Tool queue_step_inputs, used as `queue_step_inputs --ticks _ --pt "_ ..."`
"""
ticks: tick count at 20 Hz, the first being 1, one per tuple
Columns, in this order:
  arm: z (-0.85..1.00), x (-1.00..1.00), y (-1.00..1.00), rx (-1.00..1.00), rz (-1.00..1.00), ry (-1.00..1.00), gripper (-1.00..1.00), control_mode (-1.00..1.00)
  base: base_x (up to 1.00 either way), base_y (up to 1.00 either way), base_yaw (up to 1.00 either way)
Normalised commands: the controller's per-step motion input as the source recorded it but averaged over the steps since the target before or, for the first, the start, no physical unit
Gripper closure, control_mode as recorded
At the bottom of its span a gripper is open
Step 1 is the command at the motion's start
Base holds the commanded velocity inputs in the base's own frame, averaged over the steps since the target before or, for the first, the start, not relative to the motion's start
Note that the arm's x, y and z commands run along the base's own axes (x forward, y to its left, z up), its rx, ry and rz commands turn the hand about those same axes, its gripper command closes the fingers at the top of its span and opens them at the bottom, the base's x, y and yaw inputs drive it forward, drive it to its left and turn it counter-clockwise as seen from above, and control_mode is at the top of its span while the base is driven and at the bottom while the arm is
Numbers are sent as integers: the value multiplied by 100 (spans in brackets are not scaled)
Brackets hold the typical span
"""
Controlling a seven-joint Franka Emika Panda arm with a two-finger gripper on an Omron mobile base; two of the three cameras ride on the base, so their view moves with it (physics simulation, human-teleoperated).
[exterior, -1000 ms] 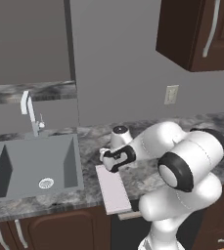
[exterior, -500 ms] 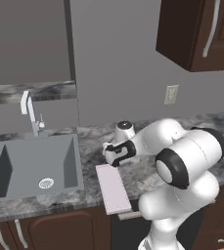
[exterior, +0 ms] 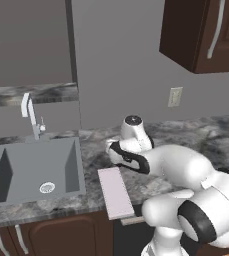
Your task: The ice cube tray has been filled with water. Take the tray and place it in the freezer to make ice. Close the freezer door after placing the tray.
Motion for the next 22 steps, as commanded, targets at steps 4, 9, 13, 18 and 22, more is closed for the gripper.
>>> queue_step_inputs --ticks 4,9,13,18,22 --pt "44 -70 2 0 31 -9 -100 -100 0 0 0" --pt "35 -69 8 -1 38 -3 -100 -100 0 0 0" --pt "36 -57 20 -8 32 -3 -100 -100 0 0 0" --pt "30 -58 29 -17 24 -1 -100 -100 0 0 0" --pt "21 -67 23 -26 21 0 -100 -100 0 0 0"
